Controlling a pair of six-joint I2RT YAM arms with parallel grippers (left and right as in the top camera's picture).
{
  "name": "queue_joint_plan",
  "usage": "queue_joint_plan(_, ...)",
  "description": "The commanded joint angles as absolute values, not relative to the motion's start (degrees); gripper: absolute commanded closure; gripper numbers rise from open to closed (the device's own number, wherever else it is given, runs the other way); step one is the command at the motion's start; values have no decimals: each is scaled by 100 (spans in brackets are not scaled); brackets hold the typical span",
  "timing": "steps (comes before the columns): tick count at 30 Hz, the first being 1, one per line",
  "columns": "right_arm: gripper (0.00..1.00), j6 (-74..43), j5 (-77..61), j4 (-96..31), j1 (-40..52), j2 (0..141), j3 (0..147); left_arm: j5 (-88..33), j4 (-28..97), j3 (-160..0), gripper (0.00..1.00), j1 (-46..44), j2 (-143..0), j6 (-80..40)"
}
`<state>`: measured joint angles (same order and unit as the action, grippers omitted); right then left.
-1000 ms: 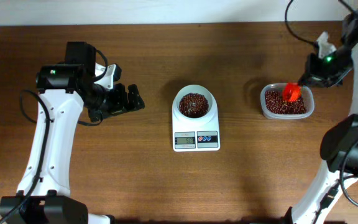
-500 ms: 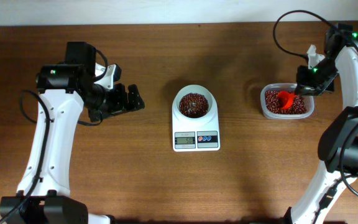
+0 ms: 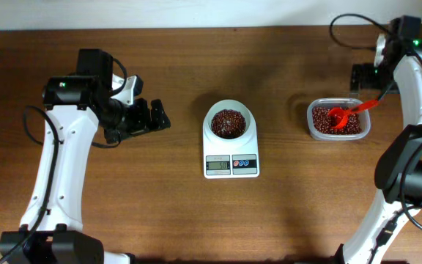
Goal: Scoop item into bowl and weigh 50g on scale
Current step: 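Release the scoop into the tub and raise the right gripper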
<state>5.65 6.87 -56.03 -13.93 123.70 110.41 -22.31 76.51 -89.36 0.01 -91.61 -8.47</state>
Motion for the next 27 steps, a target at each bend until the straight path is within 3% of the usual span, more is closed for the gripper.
queue_joint_plan(1,1,552,-1221,-4956,-1387,12320,11041,-2272,7638,-8912,1,-10,-9203,-854)
queue_joint_plan(3,1,552,-2171,-4860,-1387,12320,11041,-2272,7638,-8912,1,-10,-9203,-854)
queue_joint_plan(27,1,550,-2185,-4923,-1389,12320,11041,-2272,7638,-8912,1,-10,-9203,-854)
